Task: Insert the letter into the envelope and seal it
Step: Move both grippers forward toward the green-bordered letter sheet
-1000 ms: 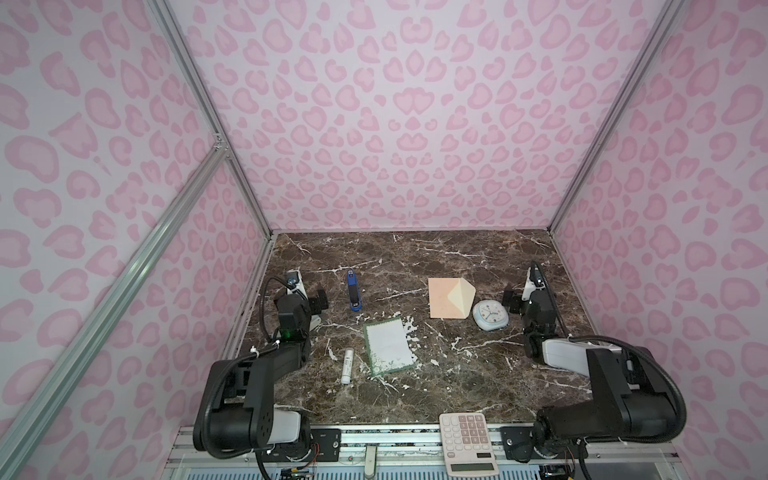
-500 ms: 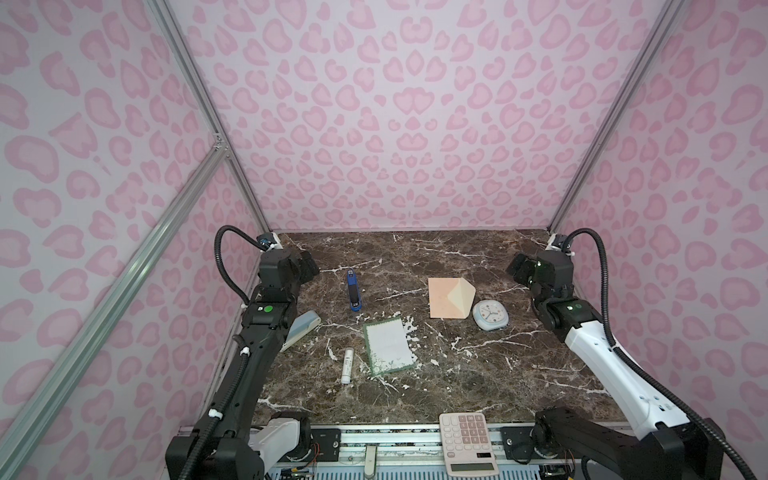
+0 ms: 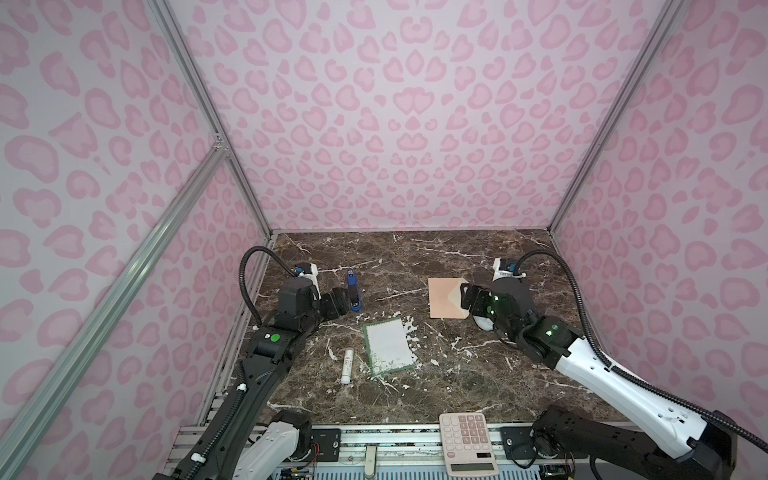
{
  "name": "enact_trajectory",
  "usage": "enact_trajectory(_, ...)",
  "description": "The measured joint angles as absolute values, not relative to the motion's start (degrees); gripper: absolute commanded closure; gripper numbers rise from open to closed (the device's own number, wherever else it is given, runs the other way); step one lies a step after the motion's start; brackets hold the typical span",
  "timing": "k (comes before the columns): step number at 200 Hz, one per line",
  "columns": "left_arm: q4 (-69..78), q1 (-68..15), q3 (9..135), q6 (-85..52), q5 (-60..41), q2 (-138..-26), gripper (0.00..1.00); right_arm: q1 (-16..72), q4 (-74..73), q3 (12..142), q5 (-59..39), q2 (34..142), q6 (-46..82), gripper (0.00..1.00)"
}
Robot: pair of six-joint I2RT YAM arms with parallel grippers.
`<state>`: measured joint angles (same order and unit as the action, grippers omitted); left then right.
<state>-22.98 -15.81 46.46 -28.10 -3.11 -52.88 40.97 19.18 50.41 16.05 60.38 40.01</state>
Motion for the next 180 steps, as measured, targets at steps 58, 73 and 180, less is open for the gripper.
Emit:
enact_trajectory(58,-23.42,-23.03,41.04,-31.68,-4.21,-51.75,0.17,55.99,16.53,44.40,18.92,61.19,53.47,0.23)
enact_trajectory(73,-23.33,-23.97,39.99,-32.64,-4.47,-51.51,0.17,57.82,15.05,43.29,19.18,62.41,56.80,0.24)
enact_trajectory(180,-17.82,-27.81,34.09,-36.34,-6.70,-53.76,0.18,62.26,2.76,37.32,10.92,74.41,70.11,0.32)
